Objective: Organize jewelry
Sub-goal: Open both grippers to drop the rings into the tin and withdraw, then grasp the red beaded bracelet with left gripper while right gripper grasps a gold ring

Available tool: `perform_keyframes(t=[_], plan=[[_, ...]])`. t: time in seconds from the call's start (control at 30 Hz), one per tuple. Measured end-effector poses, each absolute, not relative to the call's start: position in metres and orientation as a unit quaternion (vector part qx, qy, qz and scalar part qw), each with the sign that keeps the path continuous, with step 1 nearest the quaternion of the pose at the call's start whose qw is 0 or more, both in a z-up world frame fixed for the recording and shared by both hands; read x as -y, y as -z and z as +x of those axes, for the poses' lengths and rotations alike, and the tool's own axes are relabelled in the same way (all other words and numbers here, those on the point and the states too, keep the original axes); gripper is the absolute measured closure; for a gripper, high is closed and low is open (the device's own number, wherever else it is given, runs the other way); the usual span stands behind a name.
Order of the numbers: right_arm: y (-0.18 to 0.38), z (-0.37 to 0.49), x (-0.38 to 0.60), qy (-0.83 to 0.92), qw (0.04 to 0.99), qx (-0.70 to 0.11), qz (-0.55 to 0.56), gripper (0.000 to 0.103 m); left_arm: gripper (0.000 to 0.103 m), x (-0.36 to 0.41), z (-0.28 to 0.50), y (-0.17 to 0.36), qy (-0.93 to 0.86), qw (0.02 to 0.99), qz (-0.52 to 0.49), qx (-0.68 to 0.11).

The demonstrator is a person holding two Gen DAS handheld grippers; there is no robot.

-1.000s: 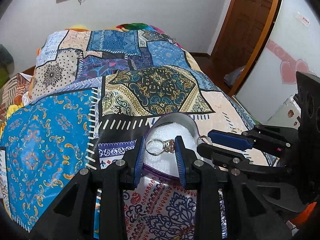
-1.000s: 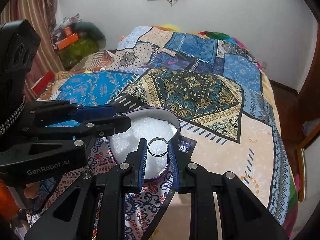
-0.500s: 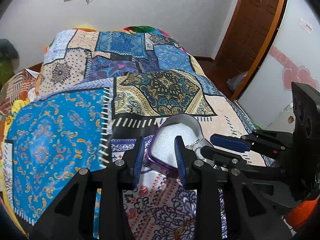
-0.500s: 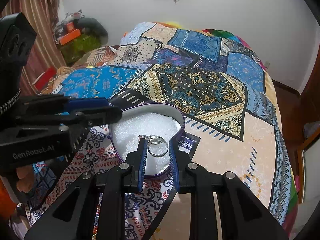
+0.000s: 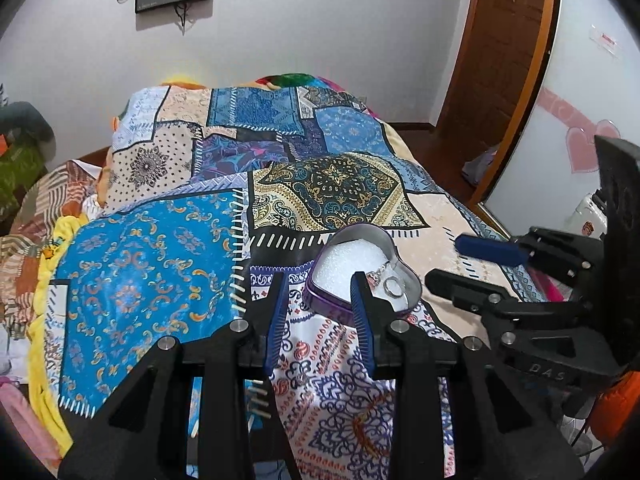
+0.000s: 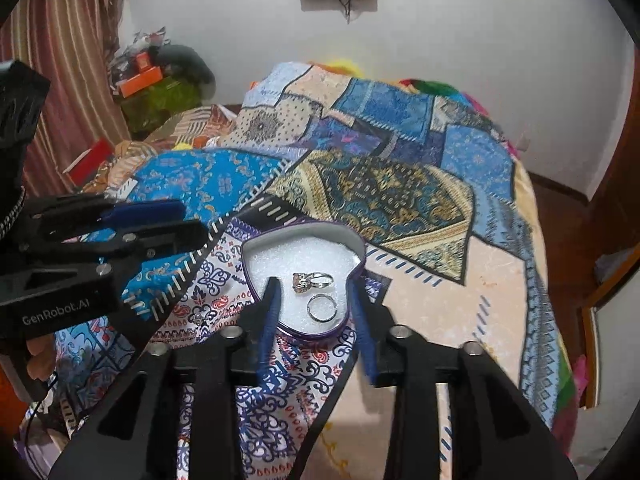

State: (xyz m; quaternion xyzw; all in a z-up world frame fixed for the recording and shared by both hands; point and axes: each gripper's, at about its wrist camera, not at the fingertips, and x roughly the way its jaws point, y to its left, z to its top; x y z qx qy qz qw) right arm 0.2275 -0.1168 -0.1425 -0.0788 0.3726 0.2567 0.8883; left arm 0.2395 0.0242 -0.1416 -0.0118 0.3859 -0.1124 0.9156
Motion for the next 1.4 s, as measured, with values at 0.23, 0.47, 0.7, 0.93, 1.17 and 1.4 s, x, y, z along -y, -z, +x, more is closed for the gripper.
perform_keyframes(t=[0.23, 0.47, 0.7, 0.93, 1.17, 1.4], plan=[[0.128, 0.21, 0.125, -0.244, 0.898, -0.359, -0.075, 0.058, 0.061, -0.025, 0.215, 0.131, 0.102, 0.921, -0.009, -0.376], [0.124, 0.19, 0.129, -0.242, 0.901, -0.355, -0.064, 0.058, 0.06, -0.03, 0.191, 0.134, 0.09, 0.921, 0.0, -0.38], [0.131, 0.175, 0.131, -0.242, 0.897, -0.364, -0.064, 0.058, 0.06, -0.035, 0.174, 0.145, 0.08, 0.915, -0.003, -0.396], [0.144, 0.161, 0.135, -0.239, 0.891, -0.38, -0.066, 0.058, 0.06, -0.03, 0.163, 0.166, 0.08, 0.904, 0.002, -0.42], [0.162, 0.154, 0.141, -0.234, 0.882, -0.403, -0.067, 0.058, 0.06, -0.021, 0.159, 0.193, 0.092, 0.888, -0.002, -0.45], [0.178, 0.149, 0.143, -0.236, 0.872, -0.423, -0.07, 0.058, 0.06, -0.015, 0.167, 0.209, 0.098, 0.877, -0.018, -0.469]])
